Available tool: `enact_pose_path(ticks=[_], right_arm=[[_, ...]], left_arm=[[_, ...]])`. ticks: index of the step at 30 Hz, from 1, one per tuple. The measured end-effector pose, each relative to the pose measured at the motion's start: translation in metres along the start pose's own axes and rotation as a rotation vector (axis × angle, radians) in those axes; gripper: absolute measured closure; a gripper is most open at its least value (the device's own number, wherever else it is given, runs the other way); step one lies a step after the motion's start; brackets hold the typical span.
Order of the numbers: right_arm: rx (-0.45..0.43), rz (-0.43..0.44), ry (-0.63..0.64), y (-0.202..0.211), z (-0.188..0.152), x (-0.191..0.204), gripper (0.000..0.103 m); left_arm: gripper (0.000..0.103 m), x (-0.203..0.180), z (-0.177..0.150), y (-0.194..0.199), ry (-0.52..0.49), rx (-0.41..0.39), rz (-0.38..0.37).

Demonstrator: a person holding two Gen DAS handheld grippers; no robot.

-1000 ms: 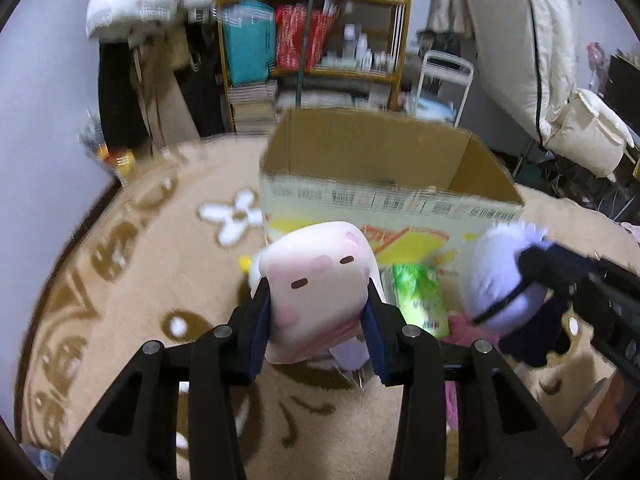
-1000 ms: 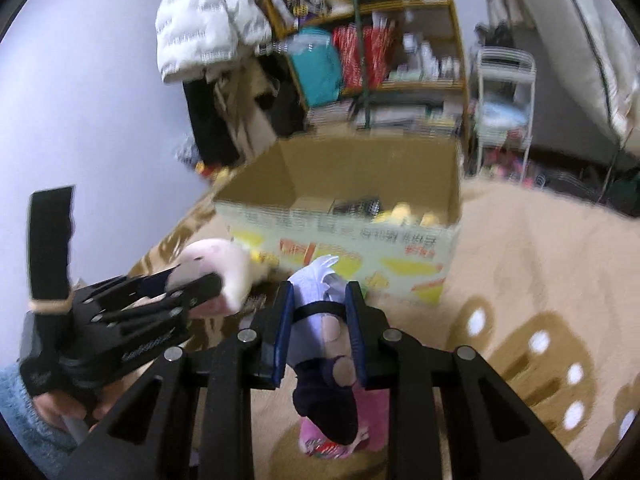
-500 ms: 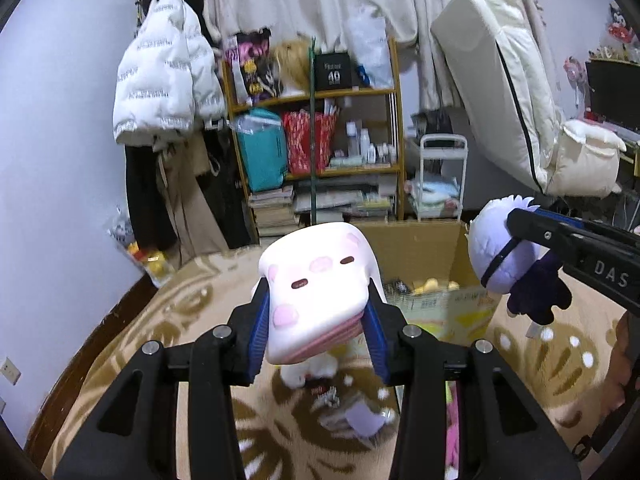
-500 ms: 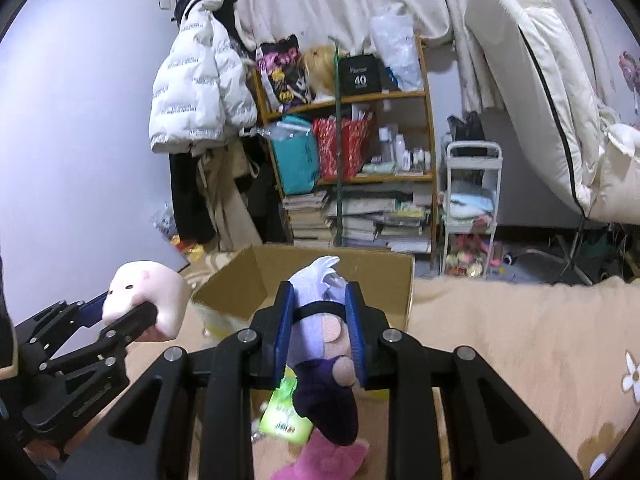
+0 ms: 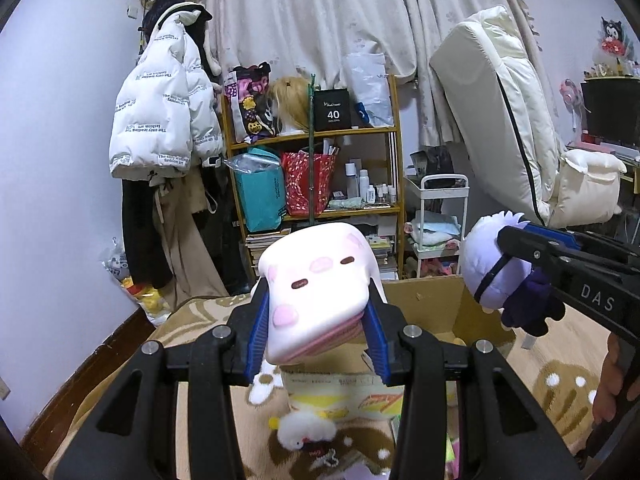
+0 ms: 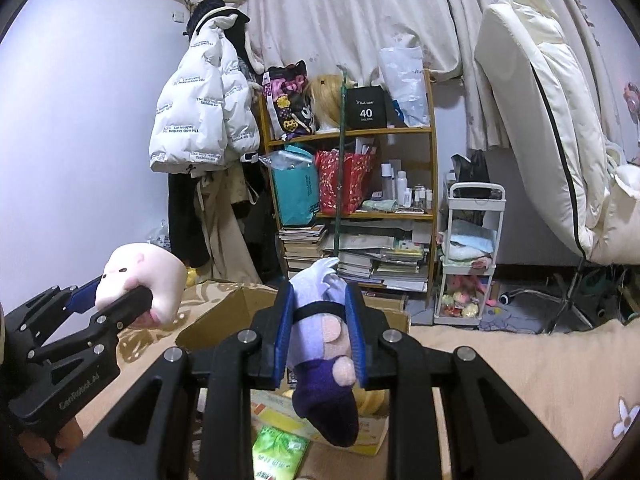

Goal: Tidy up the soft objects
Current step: 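Lift the pink roll-cake plush with the left tool while the right tool carries the doll over the box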

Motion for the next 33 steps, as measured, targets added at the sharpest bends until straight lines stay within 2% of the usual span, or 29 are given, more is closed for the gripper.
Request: enact_pose_path(ticks=[5, 10, 27, 33], right_arm=[[-0.03, 0.017, -0.005, -0.008, 0.011, -0.003, 0.076], [-0.04, 0.027, 0.012, -0.017, 0.014, -0.004, 0.076], [0.064, 0.08, -0.063, -0.053, -0.018, -0.011, 0.075], [0.112, 0.084, -0.095, -0.063, -0.031, -0.017, 0.075]], left_arm=[[0.062, -0.007, 0.004, -0.018, -0.031, -0.015, 0.001], [0.062, -0.011, -0.003, -0.035, -0.029, 0.013, -0.01], [0.06, -0.017, -0.03, -0.078, -0.01, 0.147, -0.035], [0.056, -0.026, -0.043, -0.089, -0.031, 0.179, -0.038]])
Point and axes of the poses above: each gripper's, at about its wrist camera, not at the fingertips, and y roughly against the way its jaws point, x to its left, z to its top, the point moved 8 cm from there along -y, roughly the way its jaws point, and after that the axes turned 2 degrees about z, right-handed, at the moved point
